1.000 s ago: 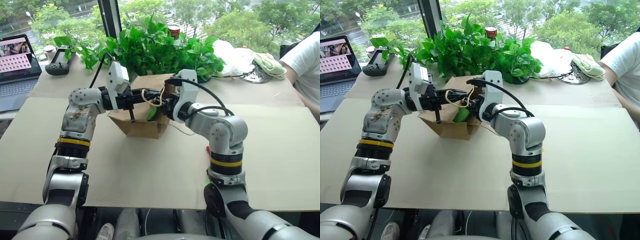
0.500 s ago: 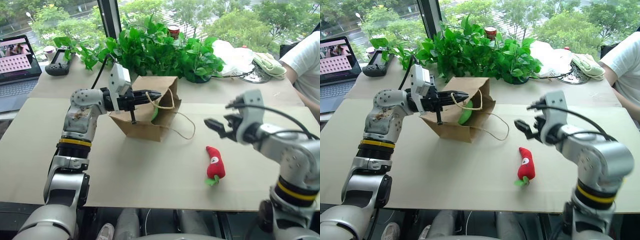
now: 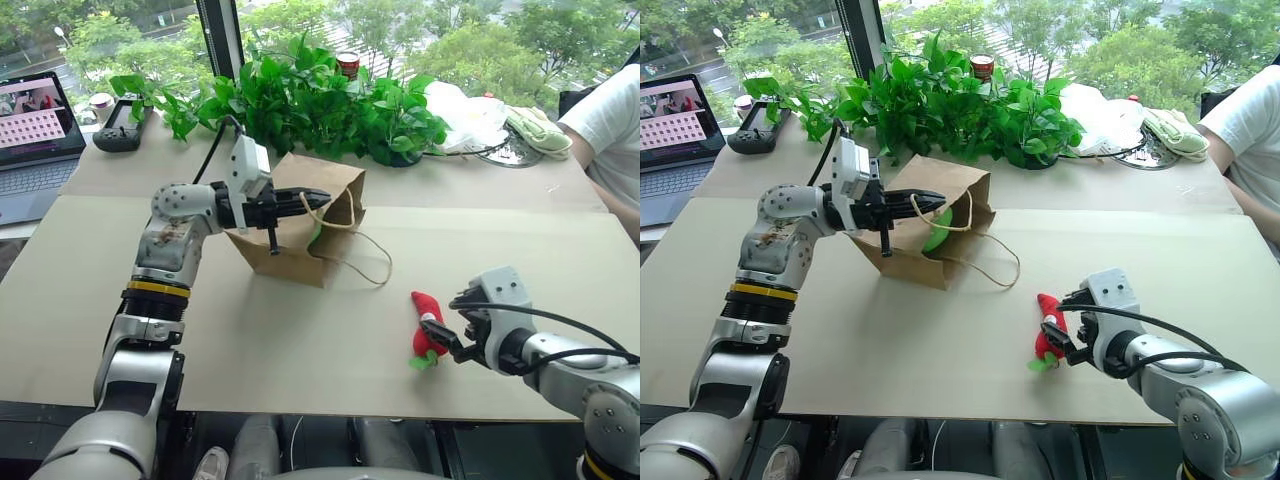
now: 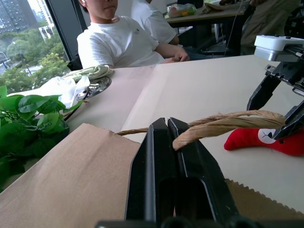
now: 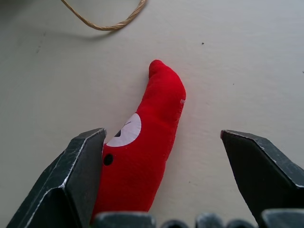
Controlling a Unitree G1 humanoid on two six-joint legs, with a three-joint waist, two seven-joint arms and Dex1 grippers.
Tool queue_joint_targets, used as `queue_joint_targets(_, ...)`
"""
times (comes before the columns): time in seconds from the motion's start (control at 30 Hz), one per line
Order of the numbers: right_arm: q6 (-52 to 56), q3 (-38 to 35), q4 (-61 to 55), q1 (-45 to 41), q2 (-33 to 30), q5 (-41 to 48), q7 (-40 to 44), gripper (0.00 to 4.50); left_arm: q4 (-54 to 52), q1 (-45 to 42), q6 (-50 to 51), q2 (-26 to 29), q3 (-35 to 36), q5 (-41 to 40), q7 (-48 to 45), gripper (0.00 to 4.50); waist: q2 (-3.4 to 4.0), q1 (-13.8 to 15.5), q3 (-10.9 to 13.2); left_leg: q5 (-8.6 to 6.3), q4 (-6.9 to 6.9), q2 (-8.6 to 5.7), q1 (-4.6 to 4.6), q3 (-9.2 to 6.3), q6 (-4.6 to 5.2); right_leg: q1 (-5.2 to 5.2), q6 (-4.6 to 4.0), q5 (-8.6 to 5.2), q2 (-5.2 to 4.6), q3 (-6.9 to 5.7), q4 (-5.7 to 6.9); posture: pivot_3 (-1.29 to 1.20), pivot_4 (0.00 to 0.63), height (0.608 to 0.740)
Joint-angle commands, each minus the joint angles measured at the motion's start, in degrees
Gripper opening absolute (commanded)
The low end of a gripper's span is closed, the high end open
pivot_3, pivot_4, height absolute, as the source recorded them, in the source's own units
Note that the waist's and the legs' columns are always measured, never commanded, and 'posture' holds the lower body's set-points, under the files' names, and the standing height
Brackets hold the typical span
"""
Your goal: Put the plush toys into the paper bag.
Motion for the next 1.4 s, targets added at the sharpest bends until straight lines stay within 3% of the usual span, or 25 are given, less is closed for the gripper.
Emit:
queue_joint_targets(0.03,0.39,0.84,0.3,-1.14,1.51,-1.42,-1.07,3.8,-0.92,-1.0,-0.6,0.01,0.34,-0.54,-0.26,0.0,0.0,0.06,0.0,0.0,0.0,0.0,0.0,-0.01,0.0,0.01,0.0,0.0,0.0,0.0,-0.01,0.0,0.15,0.74)
queue_joint_targets(0.13,0.39,1.95,0.47,-1.51,2.33,-1.51,-0.74,2.96,-1.01,-1.03,-0.58,0.05,0.42,-0.54,-0.17,0.0,0.0,0.1,0.0,0.0,0.0,-0.02,-0.02,-0.02,0.0,0.01,0.01,0.0,0.0,0.01,-0.01,0.0,0.15,0.74)
queue_joint_targets(0.23,0.39,2.07,0.65,-1.74,2.6,-1.12,0.14,1.76,-1.0,-1.15,-0.54,0.22,0.54,-0.5,-0.1,0.0,0.0,0.14,0.0,0.0,0.0,-0.03,-0.02,-0.05,0.0,0.02,0.02,-0.01,0.0,0.01,-0.01,0.0,0.15,0.74)
queue_joint_targets(0.3,0.39,1.77,0.6,-1.96,2.71,-0.99,0.63,1.28,-0.91,-1.27,-0.55,0.31,0.62,-0.46,-0.05,0.0,0.0,0.15,0.0,0.0,0.0,-0.03,-0.02,-0.05,0.0,0.02,0.02,-0.01,0.0,0.0,-0.01,0.0,0.15,0.74)
queue_joint_targets(0.87,0.39,-1.56,-0.28,-3.25,0.14,-1.5,5.55,1.28,-1.24,-1.14,-0.46,0.6,0.64,-0.43,0.01,0.0,0.0,0.16,0.0,0.0,0.0,-0.04,-0.02,-0.08,0.0,0.03,0.02,-0.01,0.0,0.0,-0.01,0.0,0.15,0.74)
queue_joint_targets(1.0,0.39,-0.93,-0.68,-3.0,0.33,-1.85,5.98,0.1,-1.3,-1.14,-0.43,0.6,0.62,-0.48,-0.05,0.0,0.0,0.15,0.0,0.0,0.0,-0.04,-0.02,-0.08,0.0,0.03,0.02,-0.01,0.0,0.0,-0.01,0.0,0.15,0.74)
queue_joint_targets(1.23,0.39,-4.77,-0.31,-9.27,3.97,-0.17,6.4,0.03,-0.98,-1.34,-0.54,0.62,0.63,-0.39,-0.05,0.0,0.0,0.0,0.0,0.0,0.0,-0.05,-0.01,-0.09,0.0,0.03,0.02,-0.01,0.0,0.0,0.0,0.0,0.15,0.74)
queue_joint_targets(1.4,0.39,-5.15,3.38,-20.14,12.44,-0.6,2.93,0.03,-0.45,-1.78,-0.58,0.43,0.63,-0.37,0.03,0.0,0.0,0.0,0.0,0.01,0.0,-0.07,-0.01,-0.16,0.01,0.02,0.02,-0.01,0.02,0.0,0.04,0.0,0.15,0.74)
